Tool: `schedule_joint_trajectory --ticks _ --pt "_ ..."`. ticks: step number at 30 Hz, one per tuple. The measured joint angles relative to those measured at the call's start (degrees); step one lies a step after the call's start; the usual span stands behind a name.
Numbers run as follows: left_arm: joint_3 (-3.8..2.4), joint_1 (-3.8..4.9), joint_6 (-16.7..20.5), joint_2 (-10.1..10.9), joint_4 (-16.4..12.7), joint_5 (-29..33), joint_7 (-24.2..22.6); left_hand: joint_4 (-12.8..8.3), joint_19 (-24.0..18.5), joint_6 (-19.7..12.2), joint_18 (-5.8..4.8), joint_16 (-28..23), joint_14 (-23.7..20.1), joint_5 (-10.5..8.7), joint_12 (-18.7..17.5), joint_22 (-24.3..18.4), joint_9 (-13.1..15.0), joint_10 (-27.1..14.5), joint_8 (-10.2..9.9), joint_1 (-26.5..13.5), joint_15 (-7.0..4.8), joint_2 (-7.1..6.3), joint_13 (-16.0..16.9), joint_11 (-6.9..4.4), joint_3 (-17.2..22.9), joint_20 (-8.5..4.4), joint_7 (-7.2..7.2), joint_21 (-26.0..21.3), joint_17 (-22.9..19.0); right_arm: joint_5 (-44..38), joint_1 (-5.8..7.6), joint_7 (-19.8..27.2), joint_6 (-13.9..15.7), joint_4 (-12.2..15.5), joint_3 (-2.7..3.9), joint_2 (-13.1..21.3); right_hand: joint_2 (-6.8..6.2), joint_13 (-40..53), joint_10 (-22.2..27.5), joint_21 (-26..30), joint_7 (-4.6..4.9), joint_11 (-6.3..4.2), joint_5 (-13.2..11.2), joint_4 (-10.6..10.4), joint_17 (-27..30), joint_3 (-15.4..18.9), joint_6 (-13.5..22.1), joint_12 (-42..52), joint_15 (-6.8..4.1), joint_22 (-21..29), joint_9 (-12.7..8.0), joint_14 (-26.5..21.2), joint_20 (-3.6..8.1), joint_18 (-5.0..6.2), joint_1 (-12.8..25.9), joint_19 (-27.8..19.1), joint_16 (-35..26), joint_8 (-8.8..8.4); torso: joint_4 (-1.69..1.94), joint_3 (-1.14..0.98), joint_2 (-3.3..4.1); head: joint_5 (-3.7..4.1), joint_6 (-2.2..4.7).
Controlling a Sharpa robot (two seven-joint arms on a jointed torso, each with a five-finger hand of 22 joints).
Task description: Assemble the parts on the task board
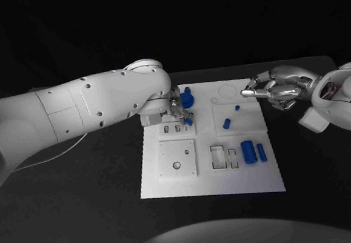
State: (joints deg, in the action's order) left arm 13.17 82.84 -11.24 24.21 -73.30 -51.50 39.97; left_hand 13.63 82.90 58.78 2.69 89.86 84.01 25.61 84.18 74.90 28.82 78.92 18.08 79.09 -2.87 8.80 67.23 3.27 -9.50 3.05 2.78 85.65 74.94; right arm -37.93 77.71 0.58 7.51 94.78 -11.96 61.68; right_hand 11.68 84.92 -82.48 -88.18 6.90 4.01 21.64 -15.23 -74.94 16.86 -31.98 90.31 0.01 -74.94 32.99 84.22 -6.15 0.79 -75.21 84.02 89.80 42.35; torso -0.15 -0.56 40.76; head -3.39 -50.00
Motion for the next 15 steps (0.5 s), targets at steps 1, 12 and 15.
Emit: schedule_joint_trajectory --ticks 1,12,15 --pt "0.0 0.0 0.04 -0.01 0.0 0.0 0.0 -0.05 0.0 -0.04 -0.01 0.0 0.0 0.0 0.0 0.0 0.11 0.0 0.0 0.0 0.0 0.0 0.0 0.0 0.41 0.0 -0.04 0.0 0.0 0.0 0.0 -0.01 0.0 -0.01 0.0 0.0 -0.16 0.01 0.0 0.0 0.0 0.0 0.12 0.13 0.0 -0.13 0.0 0.01 0.0 0.0 0.05 0.0 0.0 0.0 -0.34 0.0 0.0 0.0 0.0 0.01 0.0 -0.03 0.0" --pt "0.0 -0.04 0.49 -0.05 0.02 0.01 0.0 -0.46 0.0 -0.04 -0.01 0.0 0.0 0.0 -0.03 0.03 0.51 0.0 -0.22 0.51 0.0 -0.55 -0.11 0.0 1.41 0.0 -0.04 -0.24 -0.01 -0.02 -0.01 -0.13 -0.04 -0.13 -0.01 0.0 -0.15 0.47 0.32 0.21 0.0 0.32 0.67 0.37 0.01 -0.37 0.0 -0.11 0.16 0.01 0.06 -0.02 0.0 0.0 -1.36 0.0 0.0 0.0 -0.03 0.03 -0.01 -0.27 0.0" --pt "0.0 -0.05 0.63 -0.05 0.12 0.02 0.0 -0.38 0.0 -0.14 -0.01 0.0 0.0 0.0 -0.03 0.05 0.66 -0.01 -0.22 0.51 0.0 -0.56 -0.11 0.01 1.8 0.0 0.07 -0.24 -0.01 -0.02 -0.01 -0.17 -0.06 -0.18 -0.02 0.0 -0.08 0.48 0.44 0.21 0.0 0.44 0.67 0.47 0.01 -0.47 0.0 -0.1 0.2 0.01 0.05 0.01 0.0 0.0 -1.43 0.0 0.0 0.0 -0.04 0.03 -0.01 -0.3 0.0"
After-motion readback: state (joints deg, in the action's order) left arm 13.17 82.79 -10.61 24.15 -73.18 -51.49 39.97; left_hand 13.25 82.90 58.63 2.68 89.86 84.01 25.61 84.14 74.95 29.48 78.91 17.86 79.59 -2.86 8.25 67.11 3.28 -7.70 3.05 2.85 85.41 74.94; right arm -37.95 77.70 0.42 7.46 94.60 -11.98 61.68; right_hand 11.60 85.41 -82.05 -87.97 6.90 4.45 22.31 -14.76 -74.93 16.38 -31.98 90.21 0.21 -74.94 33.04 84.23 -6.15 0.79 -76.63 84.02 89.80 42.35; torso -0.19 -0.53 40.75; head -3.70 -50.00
